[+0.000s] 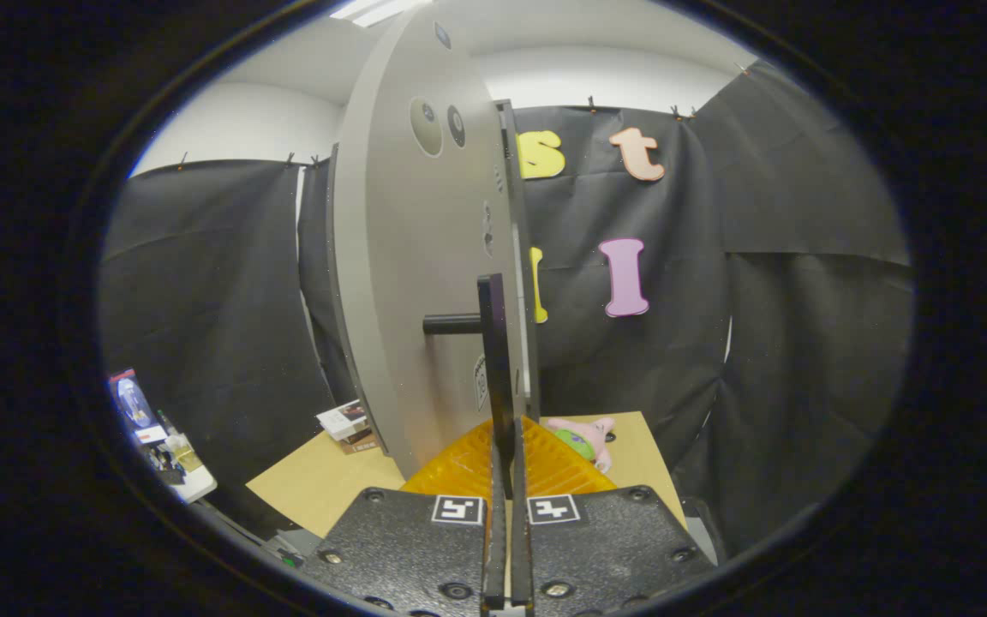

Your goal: Open the shoe cabinet door, grab the shoes and put them into the shoe cabinet, then close the shoe cabinet door.

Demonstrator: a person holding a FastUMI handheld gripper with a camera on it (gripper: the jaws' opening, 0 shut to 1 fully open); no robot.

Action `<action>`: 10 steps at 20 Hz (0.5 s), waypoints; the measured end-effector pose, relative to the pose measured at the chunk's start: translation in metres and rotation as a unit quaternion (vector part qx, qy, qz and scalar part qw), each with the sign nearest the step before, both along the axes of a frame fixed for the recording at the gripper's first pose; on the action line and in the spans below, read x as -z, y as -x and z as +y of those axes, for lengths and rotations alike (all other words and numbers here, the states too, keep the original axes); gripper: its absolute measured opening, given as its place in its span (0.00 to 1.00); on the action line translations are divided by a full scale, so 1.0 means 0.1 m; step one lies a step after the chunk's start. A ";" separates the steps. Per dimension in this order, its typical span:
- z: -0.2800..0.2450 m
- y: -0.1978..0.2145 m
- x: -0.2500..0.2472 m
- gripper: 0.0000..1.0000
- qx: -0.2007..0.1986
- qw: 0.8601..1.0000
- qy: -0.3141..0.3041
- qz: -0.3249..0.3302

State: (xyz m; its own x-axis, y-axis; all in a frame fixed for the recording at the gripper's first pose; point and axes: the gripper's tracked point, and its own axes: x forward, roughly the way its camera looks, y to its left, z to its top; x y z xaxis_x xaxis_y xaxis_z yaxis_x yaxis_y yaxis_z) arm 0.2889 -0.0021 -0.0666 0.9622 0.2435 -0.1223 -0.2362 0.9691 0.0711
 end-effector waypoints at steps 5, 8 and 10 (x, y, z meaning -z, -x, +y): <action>-0.06 -0.01 -0.01 0.04 0.013 0.999 -0.029 0.007; -0.11 -0.02 0.00 0.04 0.026 0.999 -0.019 0.004; -0.13 -0.02 -0.01 0.04 0.046 0.999 -0.015 0.003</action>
